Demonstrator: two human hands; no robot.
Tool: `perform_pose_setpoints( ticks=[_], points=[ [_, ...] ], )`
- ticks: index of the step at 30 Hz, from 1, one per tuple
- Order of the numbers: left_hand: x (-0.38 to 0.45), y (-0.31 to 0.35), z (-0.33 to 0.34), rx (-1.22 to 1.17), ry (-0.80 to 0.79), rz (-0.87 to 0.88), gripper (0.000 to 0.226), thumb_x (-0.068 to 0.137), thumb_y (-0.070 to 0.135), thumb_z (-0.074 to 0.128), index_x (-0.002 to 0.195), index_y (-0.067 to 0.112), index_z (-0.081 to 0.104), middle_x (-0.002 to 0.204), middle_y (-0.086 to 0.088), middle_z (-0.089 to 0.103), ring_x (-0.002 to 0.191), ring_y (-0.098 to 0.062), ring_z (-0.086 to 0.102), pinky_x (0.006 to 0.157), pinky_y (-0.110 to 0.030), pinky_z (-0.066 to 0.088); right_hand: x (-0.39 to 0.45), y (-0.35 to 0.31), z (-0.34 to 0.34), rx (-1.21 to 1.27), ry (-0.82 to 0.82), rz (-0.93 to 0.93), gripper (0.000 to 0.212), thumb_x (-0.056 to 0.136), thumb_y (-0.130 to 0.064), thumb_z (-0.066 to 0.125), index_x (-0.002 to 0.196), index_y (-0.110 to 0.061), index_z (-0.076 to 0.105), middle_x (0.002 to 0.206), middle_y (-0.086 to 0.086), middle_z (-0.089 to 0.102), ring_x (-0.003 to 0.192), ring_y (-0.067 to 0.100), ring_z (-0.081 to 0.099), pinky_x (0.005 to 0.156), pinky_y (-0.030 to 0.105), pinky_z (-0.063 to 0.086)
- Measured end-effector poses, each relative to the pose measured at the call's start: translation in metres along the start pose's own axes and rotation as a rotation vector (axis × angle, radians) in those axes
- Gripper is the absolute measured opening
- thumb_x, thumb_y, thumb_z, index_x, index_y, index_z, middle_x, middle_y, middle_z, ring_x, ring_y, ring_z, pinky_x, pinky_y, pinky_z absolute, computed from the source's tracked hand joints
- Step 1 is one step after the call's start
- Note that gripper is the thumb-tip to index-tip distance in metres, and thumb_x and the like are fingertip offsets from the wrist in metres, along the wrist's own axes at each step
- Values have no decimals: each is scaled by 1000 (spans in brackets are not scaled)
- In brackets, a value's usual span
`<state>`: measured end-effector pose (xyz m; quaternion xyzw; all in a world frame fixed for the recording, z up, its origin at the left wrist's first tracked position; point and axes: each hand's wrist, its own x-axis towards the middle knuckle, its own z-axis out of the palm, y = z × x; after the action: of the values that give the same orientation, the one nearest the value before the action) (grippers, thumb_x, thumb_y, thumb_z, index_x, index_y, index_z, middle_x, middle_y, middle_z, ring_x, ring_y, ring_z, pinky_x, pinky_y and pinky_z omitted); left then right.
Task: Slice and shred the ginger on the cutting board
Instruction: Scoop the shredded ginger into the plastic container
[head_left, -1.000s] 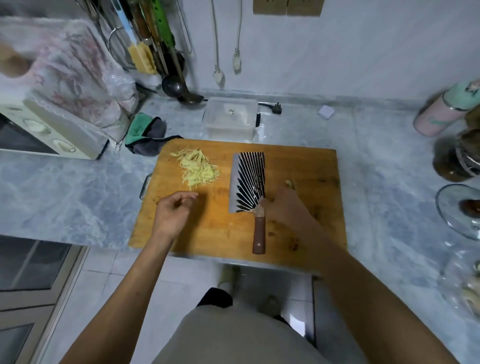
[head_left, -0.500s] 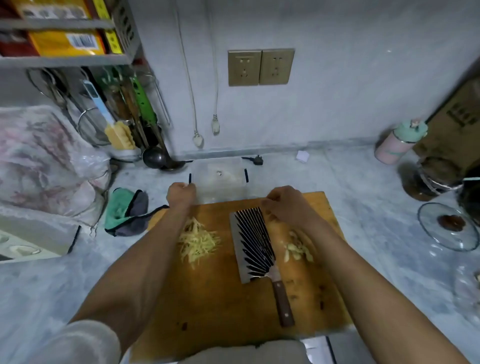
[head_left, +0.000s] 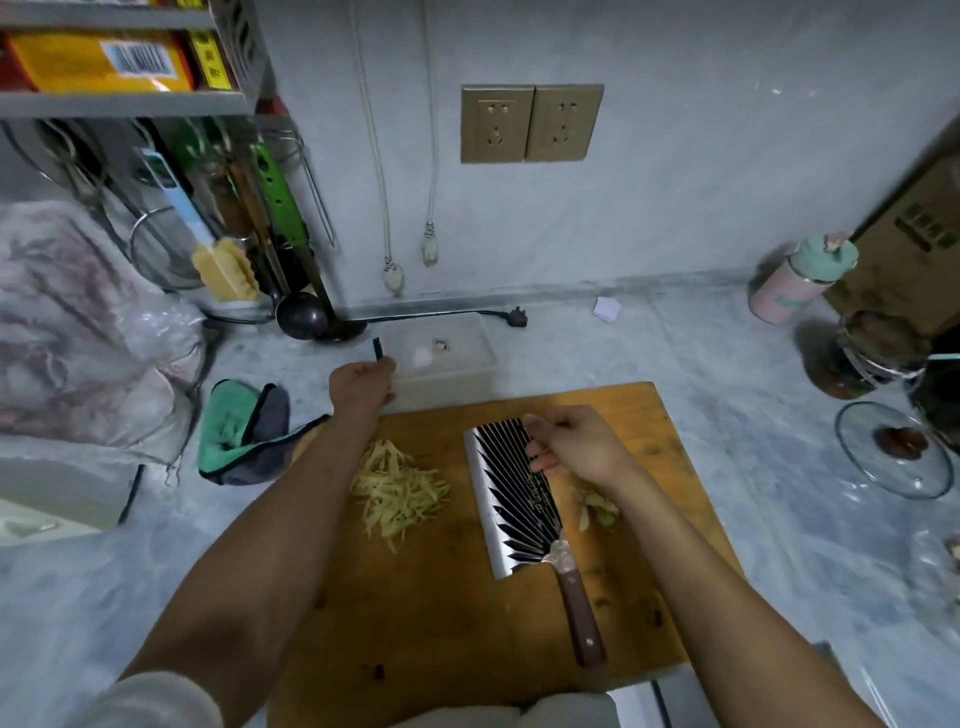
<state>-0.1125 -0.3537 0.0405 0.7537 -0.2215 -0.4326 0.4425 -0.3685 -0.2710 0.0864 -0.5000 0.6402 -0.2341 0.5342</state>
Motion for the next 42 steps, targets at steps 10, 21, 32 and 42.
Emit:
perform_pose_setpoints(
  ticks=[10,21,32,42],
  points=[
    [-146,-36,-61,-266,-91,249,26,89,6,68,114,14,67,89,-19,69,81,-26,65,80,-44,54,-35,-9,9,141,27,-175,37,102,-55,43,120,-26,58,103,-3,65,96,15,66,82,40,61],
    [-261,-101,-146,-440,104,96,19,97,15,58,81,21,66,81,-1,66,83,-21,60,79,-35,45,-69,32,62,-51,-262,-232,24,103,-36,56,98,-14,64,88,2,70,76,16,74,82,43,62],
    [-260,-114,-244,830,-16,472,112,60,66,64,155,40,9,165,6,1,151,-12,-3,123,-36,7,-98,21,109,-278,-419,-341,35,104,-36,52,89,-6,58,74,7,72,61,2,68,67,30,55],
    [-198,-139,-291,912,-90,501,136,44,62,81,153,43,3,154,3,5,148,-18,-3,114,-39,34,-98,-19,194,-373,-429,-215,59,103,-56,38,85,-6,63,60,4,63,49,7,59,59,22,48]
  ],
)
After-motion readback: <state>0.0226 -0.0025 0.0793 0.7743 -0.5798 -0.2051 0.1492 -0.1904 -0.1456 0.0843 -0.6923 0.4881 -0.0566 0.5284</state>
